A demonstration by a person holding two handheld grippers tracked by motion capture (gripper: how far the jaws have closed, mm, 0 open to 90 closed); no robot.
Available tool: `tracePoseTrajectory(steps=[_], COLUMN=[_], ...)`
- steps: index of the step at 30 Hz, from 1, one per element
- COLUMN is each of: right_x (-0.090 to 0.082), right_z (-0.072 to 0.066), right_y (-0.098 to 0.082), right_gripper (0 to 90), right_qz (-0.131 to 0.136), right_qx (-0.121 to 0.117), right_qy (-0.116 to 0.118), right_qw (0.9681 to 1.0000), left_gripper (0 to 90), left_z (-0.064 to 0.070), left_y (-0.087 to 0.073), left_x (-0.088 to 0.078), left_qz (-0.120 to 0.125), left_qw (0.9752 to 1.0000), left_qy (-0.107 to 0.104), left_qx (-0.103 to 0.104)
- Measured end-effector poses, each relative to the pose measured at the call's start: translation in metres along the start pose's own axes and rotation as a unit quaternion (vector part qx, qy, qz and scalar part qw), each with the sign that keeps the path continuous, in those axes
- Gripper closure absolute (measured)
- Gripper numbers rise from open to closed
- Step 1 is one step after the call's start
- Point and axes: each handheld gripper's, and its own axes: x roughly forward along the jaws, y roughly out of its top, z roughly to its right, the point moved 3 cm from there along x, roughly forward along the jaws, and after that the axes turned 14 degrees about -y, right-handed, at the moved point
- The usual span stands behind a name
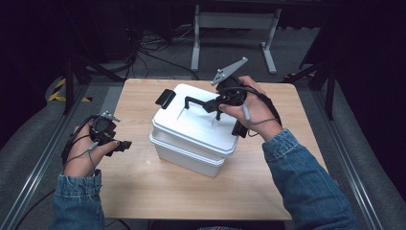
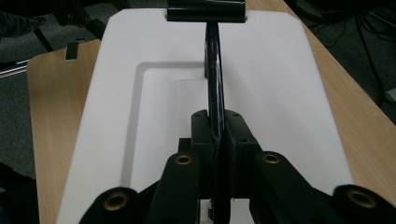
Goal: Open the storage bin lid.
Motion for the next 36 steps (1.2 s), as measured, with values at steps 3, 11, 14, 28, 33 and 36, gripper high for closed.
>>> tracePoseTrajectory(steps=[3, 11, 14, 28, 33, 36], right_x=[-0.004, -0.018, -0.023, -0.046, -0.052, -0.057], right_z=[0.006, 0.026, 0.032, 0.066, 0.077, 0.086], right_y=[-0.005, -0.021, -0.026, -0.056, -0.066, -0.074], right_gripper=[84.8, 84.8, 84.8, 84.9, 84.9, 84.9], right_qz=[0.002, 0.000, -0.001, -0.006, -0.008, -0.010], right_qx=[0.009, 0.034, 0.041, 0.084, 0.095, 0.104], right_qy=[-0.005, -0.018, -0.024, -0.064, -0.079, -0.089], right_qw=[0.9999, 0.9993, 0.9989, 0.9944, 0.9923, 0.9905], left_gripper=[27.1, 27.0, 27.0, 27.1, 27.0, 27.0], left_z=[0.001, 0.001, 0.001, 0.002, 0.001, 0.001], left_y=[0.000, 0.000, 0.000, 0.000, 0.001, 0.001], left_x=[0.001, 0.002, 0.002, 0.004, 0.004, 0.004], left_qz=[-0.002, -0.001, -0.002, -0.005, -0.007, -0.007], left_qw=[1.0000, 1.0000, 1.0000, 1.0000, 1.0000, 0.9999], left_qy=[-0.003, -0.003, -0.004, -0.006, -0.005, -0.005], left_qx=[-0.003, 0.000, 0.003, 0.002, 0.004, 0.004])
